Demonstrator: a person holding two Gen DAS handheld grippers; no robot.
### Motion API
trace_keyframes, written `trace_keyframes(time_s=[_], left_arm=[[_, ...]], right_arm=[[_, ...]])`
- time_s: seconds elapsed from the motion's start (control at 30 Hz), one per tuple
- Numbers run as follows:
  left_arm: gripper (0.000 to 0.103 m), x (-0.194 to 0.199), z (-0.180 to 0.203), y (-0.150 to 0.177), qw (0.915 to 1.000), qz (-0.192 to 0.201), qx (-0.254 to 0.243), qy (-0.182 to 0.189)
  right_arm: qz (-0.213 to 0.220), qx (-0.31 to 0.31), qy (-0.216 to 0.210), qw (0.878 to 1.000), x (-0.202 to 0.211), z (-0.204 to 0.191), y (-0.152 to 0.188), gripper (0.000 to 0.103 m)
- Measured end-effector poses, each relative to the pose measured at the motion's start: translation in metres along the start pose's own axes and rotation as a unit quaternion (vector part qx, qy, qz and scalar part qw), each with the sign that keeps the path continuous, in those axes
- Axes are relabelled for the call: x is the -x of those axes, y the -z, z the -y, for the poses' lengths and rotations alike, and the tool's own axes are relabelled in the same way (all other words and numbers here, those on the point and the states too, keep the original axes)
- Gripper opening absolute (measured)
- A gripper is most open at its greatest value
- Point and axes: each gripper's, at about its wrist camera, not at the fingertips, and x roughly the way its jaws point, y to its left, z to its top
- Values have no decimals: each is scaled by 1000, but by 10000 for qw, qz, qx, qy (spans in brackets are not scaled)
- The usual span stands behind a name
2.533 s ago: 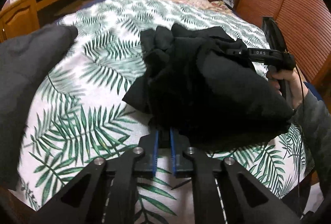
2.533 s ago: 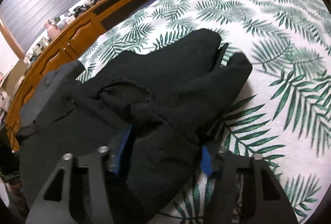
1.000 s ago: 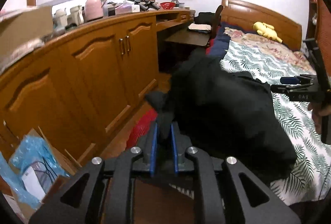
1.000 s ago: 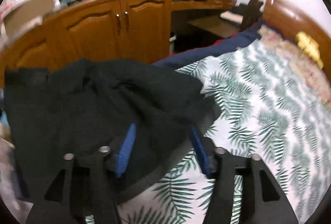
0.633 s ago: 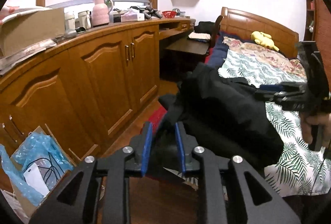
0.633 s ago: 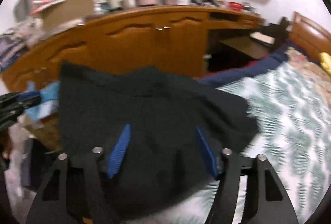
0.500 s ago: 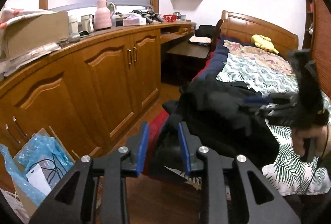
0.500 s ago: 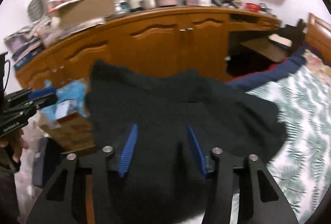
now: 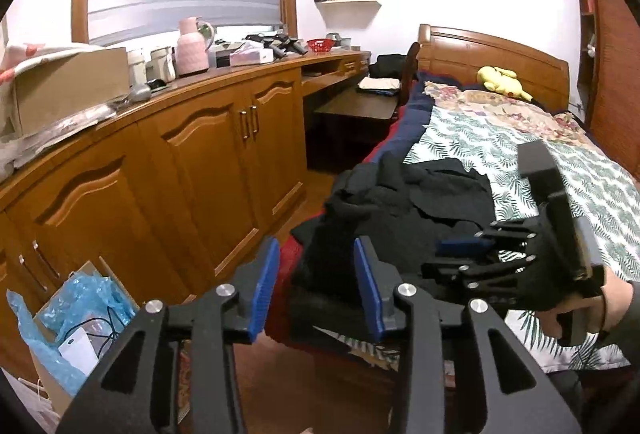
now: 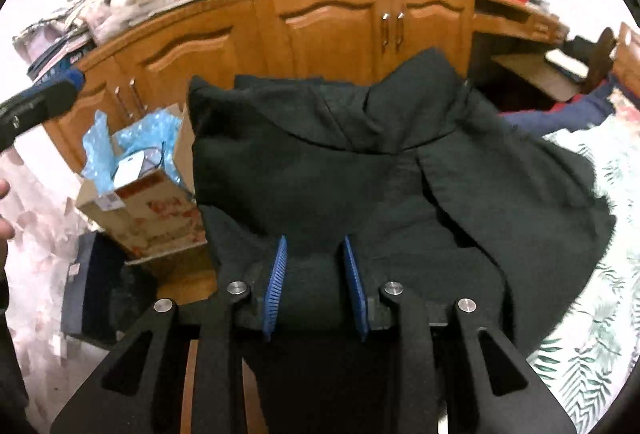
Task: Fold large clothes
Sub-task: 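Carry the folded coat off the bed with both tools toward the cabinets, then lower the coat beside the bed and open both tools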
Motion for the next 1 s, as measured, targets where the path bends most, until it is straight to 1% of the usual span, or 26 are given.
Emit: trace_keyframes(time_s=[0.03,0.13,0.2,0.3,0.43,0.6,0.77,0.93,1.0], left_arm=[[38,1,5,0,10000,17,-17,47],[40,5,24,0,9998,86,-53,188],[42,7,38,0,9996,116,-85,257],[48,9,63,-1,9990,200,-184,351],[49,11,99,-4,9978,294,-371,467],[50,13,142,-10,9954,328,-478,757],[50,14,184,-13,9940,408,-550,852],[50,13,233,-8,9914,325,-606,1116],[50,12,256,-4,9901,245,-677,1204]], right_arm=[[57,-49,43,10000,7,2,3,44],[226,-83,131,9996,36,11,11,55],[287,-15,264,9992,55,16,20,58],[367,57,477,9982,83,25,33,68],[618,-27,567,9965,121,39,49,81],[931,-125,801,9924,172,55,73,88],[1029,-266,1094,9883,208,73,102,91],[1113,-548,1452,9816,244,98,145,91],[1152,-720,1648,9769,262,110,166,92]])
